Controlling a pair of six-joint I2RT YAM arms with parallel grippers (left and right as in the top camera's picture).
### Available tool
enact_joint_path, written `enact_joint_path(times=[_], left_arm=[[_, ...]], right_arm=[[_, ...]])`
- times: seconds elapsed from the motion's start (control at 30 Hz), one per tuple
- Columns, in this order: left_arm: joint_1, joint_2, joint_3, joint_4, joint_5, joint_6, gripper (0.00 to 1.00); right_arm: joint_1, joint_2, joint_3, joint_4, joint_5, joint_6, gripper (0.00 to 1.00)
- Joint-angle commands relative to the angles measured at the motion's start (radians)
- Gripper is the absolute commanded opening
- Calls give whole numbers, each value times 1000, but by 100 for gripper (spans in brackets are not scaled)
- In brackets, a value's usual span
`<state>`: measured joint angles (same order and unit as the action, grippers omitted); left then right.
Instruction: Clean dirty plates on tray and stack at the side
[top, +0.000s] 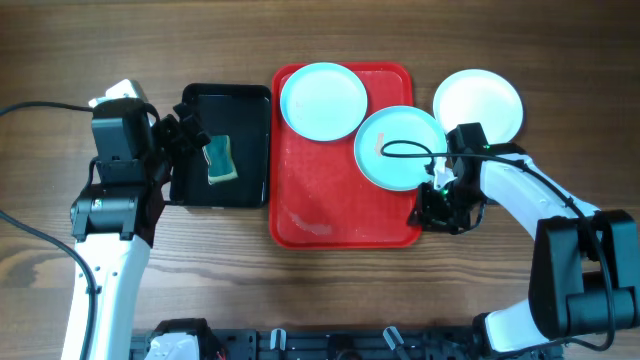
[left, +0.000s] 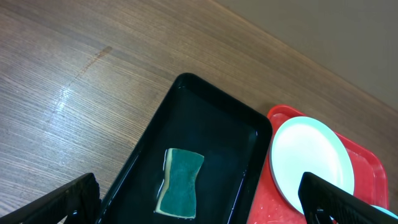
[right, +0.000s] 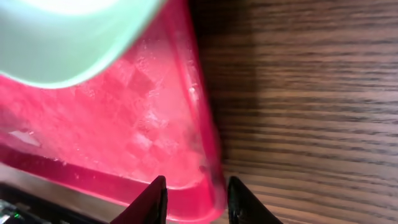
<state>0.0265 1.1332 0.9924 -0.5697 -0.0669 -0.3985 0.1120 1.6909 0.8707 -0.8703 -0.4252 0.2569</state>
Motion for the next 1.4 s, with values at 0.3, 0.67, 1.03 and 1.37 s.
enact_joint_path(times=[0.3,0.67,1.03,1.37], left_arm=[[5,-1,10,3,-13,2,100],[5,-1,10,3,-13,2,100],[5,-1,10,3,-13,2,100],[5,-1,10,3,-13,2,100]], right_arm=[[0,-14,-3,-14,-67,5,33],[-1,-99,248,-135,181,53,38],[-1,-124,460,218,64,61,45],[-1,-124,460,323,57,83,49]])
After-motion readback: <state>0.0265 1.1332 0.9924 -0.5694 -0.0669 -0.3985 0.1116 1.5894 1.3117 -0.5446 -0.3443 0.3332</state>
